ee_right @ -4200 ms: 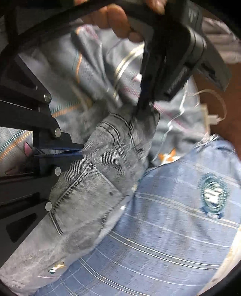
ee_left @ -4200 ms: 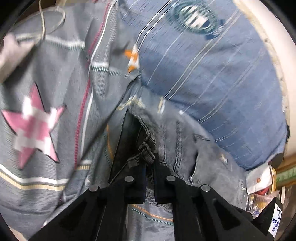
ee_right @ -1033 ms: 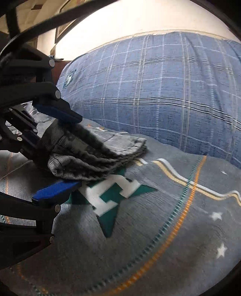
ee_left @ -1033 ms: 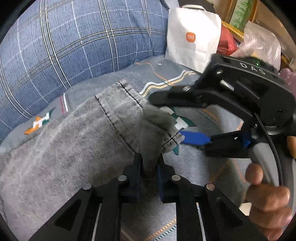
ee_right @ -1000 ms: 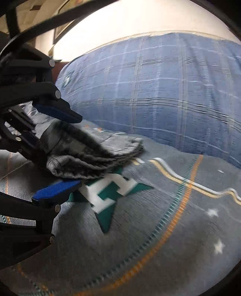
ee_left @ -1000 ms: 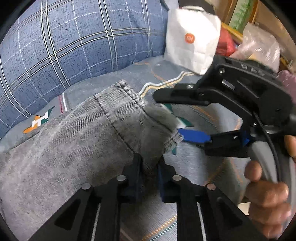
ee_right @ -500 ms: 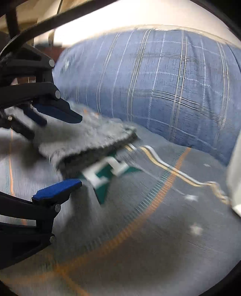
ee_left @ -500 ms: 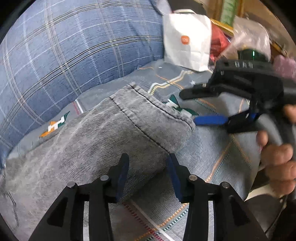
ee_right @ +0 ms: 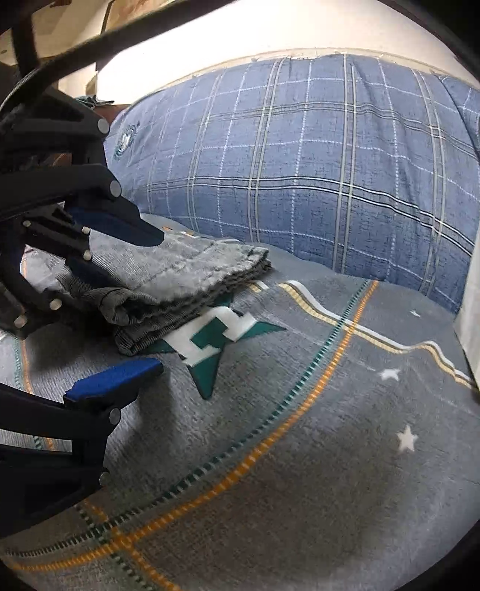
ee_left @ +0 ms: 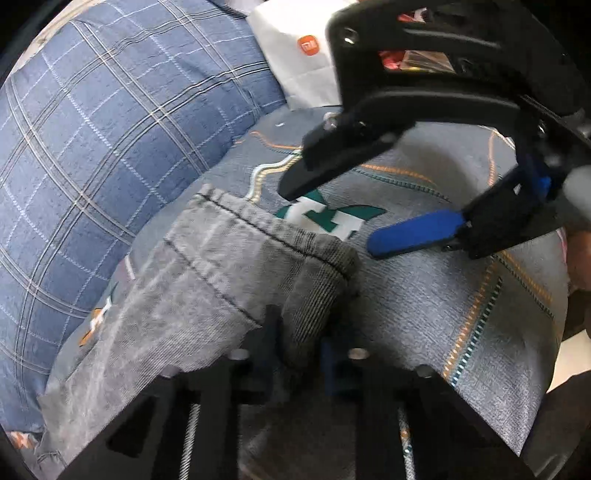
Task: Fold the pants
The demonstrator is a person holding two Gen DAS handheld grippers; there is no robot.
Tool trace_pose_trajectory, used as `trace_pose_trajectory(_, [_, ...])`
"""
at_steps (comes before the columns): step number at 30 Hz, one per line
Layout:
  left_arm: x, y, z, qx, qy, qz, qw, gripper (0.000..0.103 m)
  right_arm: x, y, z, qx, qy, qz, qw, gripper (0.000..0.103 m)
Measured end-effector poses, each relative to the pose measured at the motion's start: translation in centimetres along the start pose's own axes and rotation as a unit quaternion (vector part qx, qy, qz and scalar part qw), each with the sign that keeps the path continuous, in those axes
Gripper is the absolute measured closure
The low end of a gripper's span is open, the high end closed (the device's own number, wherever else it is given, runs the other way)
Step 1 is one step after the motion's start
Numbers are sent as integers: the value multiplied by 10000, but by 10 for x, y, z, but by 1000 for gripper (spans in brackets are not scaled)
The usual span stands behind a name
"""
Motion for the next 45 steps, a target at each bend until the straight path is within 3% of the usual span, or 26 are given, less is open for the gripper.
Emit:
trace_pose_trajectory(3, [-12,23,6,-905,-136,-805,9925,90,8,10,-1,-92,56,46,9999,36])
trace_pose_trajectory(5, [-17,34,7,-1292,-184,-1110,9852,90,13,13,-3,-93,126,106,9998,36])
trace_pose_trajectory(8, [-19,33,6,-1190,-209,-984,9878,90,22,24,-4,-108,233,428,9988,36])
trace_pose_trajectory(12, [-11,23,6,-1072,-48,-805,9910,90,37,30,-6,-132,408,521,9977,36])
trace_pose_trajectory(17, [-11,27,7,-1320,-63,-966,9865,90,29,37,-3,-135,248,767,9967,35])
trace_pose_trajectory(19, [-12,27,6,-1290,-45,-1008,9865,87,31,34,-2,-162,239,583,9979,35])
trace_pose_trajectory(21, [-15,27,2,-1268,8,-1140,9854,85,36,31,-4,-234,322,388,9985,43])
trace_pose_trajectory(22, [-18,28,-2,-1275,19,-1208,9845,84,38,31,-4,-271,359,333,9984,60])
trace_pose_trajectory(23, [-24,28,-7,-1253,-20,-1269,9840,84,42,30,-5,-303,397,196,9986,70])
trace_pose_trajectory(24, [-29,30,-12,-1220,-78,-1241,9847,78,42,29,-4,-311,393,131,9987,72])
trace_pose_trajectory(26, [-40,34,-26,-1095,-196,-888,9898,53,39,30,-3,-344,314,146,9988,78])
trace_pose_trajectory(27, [-44,37,-34,-975,-300,-557,9932,35,35,34,-1,-395,228,240,9987,79])
trace_pose_trajectory(28, [-47,39,-40,-886,-378,-341,9948,31,31,38,-1,-449,194,331,9983,79])
trace_pose_trajectory(31, [-46,39,-52,-578,-396,117,9975,31,28,58,-3,-616,111,661,9958,80])
trace_pose_trajectory(35, [-36,43,-44,-365,-404,742,9958,32,31,74,-6,-771,142,870,9931,80])
trace_pose_trajectory(36, [-32,45,-39,-434,-370,659,9962,49,31,75,-6,-808,140,861,9929,80])
trace_pose_trajectory(37, [-27,46,-35,-546,-353,445,9969,88,31,75,-6,-847,137,850,9927,80])
trace_pose_trajectory(38, [-23,45,-34,-611,-261,308,9973,98,33,76,-6,-876,123,832,9926,80])
trace_pose_trajectory(39, [-17,48,-32,-782,-145,111,9968,97,33,76,-7,-928,139,794,9924,80])
trace_pose_trajectory(42, [-22,57,-34,-1245,-302,-476,9906,97,32,90,-10,-1228,143,813,9890,80])
trace_pose_trajectory(44, [-32,66,-40,-1516,-446,-957,9828,89,34,109,-20,-1656,134,843,9825,80])
trace_pose_trajectory(45, [-41,74,-48,-1716,-456,-1207,9767,76,33,118,-23,-1832,124,862,9792,80])
Point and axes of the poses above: each gripper's, at about its wrist camera, not at the fingertips, and x roughly the way its jaws point, y to its left, z to its top, the point moved 9 cm from there along x, roughly the way its jaws point, and after that the axes turned 7 degrees about y, right-handed, at the moved point
